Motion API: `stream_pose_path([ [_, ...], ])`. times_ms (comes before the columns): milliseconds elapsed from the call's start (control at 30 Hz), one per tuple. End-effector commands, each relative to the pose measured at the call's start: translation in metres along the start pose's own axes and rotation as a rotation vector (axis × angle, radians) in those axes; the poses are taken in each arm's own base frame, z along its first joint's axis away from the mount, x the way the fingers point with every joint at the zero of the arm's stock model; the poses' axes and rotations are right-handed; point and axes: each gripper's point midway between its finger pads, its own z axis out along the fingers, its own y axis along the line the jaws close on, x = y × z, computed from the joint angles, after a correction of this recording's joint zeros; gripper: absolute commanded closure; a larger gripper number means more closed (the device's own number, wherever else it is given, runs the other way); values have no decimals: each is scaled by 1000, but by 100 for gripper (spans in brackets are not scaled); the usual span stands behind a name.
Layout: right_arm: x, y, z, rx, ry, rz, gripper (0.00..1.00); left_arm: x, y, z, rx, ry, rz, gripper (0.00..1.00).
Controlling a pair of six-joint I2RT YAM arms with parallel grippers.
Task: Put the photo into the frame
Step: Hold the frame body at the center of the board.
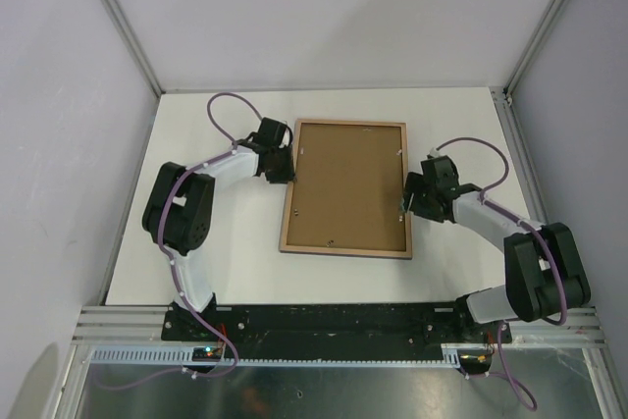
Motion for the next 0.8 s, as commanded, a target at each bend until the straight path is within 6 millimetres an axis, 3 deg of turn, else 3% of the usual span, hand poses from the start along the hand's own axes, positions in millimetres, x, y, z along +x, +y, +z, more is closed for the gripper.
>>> stream_pose_path([
  [0, 11, -4, -1, 16, 10, -31, 27, -2, -3, -8, -5, -21, 37, 67],
  [267, 28, 3, 5, 17, 36, -63, 29, -1, -3, -7, -2, -14, 36, 68],
  [533, 36, -2, 10, 59, 50, -87, 33, 2, -3, -5, -3, -7, 34, 68],
  [767, 36, -7, 11, 94, 39, -96, 50, 3, -3, -4, -1, -1, 31, 69],
])
